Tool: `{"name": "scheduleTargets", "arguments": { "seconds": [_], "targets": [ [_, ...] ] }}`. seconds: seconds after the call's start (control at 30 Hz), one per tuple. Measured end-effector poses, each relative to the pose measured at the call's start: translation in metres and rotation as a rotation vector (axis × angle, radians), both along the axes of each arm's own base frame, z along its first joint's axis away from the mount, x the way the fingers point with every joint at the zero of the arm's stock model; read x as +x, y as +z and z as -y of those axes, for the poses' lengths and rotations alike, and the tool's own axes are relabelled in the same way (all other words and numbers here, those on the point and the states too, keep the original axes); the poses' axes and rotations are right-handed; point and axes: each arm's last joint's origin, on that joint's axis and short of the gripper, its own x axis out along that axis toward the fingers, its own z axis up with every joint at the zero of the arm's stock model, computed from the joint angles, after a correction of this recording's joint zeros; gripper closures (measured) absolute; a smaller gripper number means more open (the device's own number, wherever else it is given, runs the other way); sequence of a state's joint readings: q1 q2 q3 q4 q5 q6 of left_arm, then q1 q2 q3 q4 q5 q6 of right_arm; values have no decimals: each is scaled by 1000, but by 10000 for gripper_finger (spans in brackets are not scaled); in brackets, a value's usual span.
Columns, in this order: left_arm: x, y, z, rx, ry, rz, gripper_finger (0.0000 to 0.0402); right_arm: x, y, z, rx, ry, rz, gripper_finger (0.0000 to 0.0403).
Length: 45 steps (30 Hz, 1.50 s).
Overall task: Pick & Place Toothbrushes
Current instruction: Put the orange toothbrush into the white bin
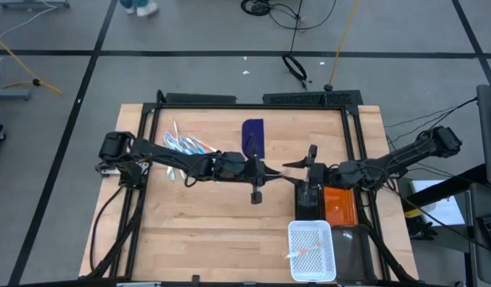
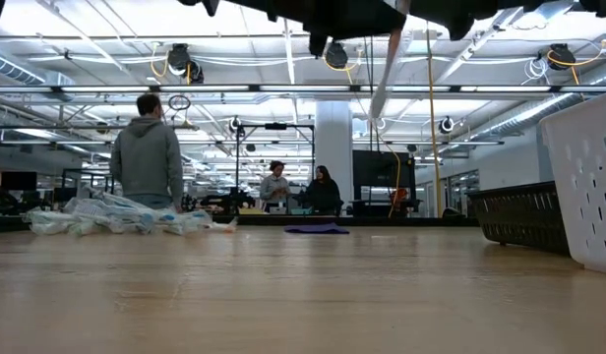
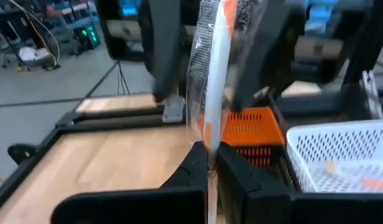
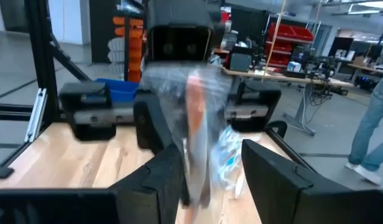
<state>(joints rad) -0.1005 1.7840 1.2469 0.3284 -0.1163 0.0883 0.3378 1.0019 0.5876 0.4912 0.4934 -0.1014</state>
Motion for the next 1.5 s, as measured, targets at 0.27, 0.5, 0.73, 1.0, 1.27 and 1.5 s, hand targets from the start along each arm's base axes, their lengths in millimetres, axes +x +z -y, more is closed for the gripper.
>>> {"name": "scheduleTargets", "arguments": {
  "seconds": [0.27,0.5,0.73,1.0,1.27,1.5],
  "targets": [
    [2,-4,-1,4,44,1,397,0,-3,2,4,-10,6,248],
    [2,-3,-1,11,43,5,393,0,-3,3,3,-12,7,248],
    [2,-3,-1,10,42,6,387,0,-3,3,2,-13,6,305],
    [2,-3,-1,10,42,6,389,0,-3,2,-35,-10,0,385],
    [2,-4,-1,-11,49,1,331,0,-3,2,-58,-11,-7,386],
    [-2,2,-1,-14,47,-1,288,-11,0,-2,-80,-12,-26,386]
  ]
}}
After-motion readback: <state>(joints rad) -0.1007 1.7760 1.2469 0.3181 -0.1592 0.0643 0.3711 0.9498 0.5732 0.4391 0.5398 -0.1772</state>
